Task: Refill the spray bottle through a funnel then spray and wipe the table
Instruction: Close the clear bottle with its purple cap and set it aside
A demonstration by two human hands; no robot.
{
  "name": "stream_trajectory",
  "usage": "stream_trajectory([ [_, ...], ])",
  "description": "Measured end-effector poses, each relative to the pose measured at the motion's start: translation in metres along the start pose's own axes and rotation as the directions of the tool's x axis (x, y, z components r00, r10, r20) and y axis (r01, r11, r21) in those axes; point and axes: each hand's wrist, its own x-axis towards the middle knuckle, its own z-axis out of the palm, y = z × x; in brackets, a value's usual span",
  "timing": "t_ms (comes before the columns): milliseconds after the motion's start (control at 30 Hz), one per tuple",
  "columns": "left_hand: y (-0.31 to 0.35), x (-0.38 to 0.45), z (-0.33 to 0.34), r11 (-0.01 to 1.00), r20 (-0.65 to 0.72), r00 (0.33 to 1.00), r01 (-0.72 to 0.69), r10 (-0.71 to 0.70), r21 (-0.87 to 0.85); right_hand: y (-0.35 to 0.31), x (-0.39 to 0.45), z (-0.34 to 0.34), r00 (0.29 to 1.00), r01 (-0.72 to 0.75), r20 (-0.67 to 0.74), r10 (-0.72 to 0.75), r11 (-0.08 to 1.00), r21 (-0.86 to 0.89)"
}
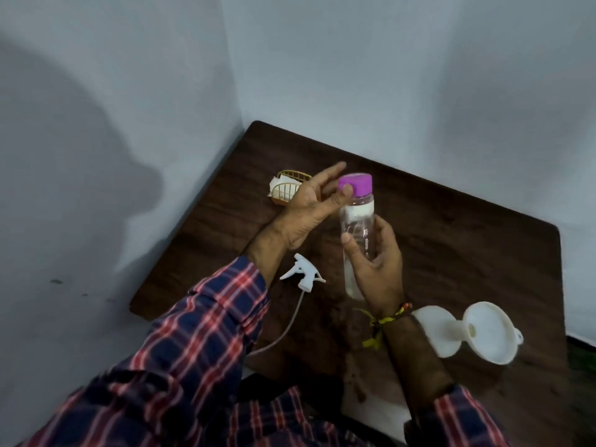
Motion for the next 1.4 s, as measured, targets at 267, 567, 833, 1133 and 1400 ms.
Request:
stream_trajectory([
  [267, -0.100, 0.016, -0.111, 0.368, -0.621, 0.782, 0.592, -0.048, 0.717, 0.016, 0.070, 0.021, 0.978, 0.023, -0.202, -0.047, 0.993, -0.119],
  [567, -0.118, 0.032, -0.136, 0.021, -0.516, 0.765, 0.566, -0.385, 0.824, 0.040, 0.174, 0.067, 0.980, 0.035, -0.190, -0.052, 0.995, -0.094],
  [833, -0.125, 0.038, -0.136, 0.026, -0.527, 0.755, 0.582, -0.391, 0.813, 0.059, 0.252, 0.105, 0.984, 0.049, -0.170, -0.062, 0.996, -0.079],
  [1133, -0.126, 0.039, -0.136, 0.036, -0.518, 0.765, 0.573, -0.384, 0.819, 0.077, 0.290, 0.121, 0.977, 0.051, -0.201, -0.070, 0.994, -0.101],
  [1400, -0.125, 0.038, -0.136, 0.051, -0.511, 0.763, 0.574, -0.396, 0.817, 0.082, 0.284, 0.128, 0.976, 0.003, -0.216, -0.039, 0.987, -0.163],
])
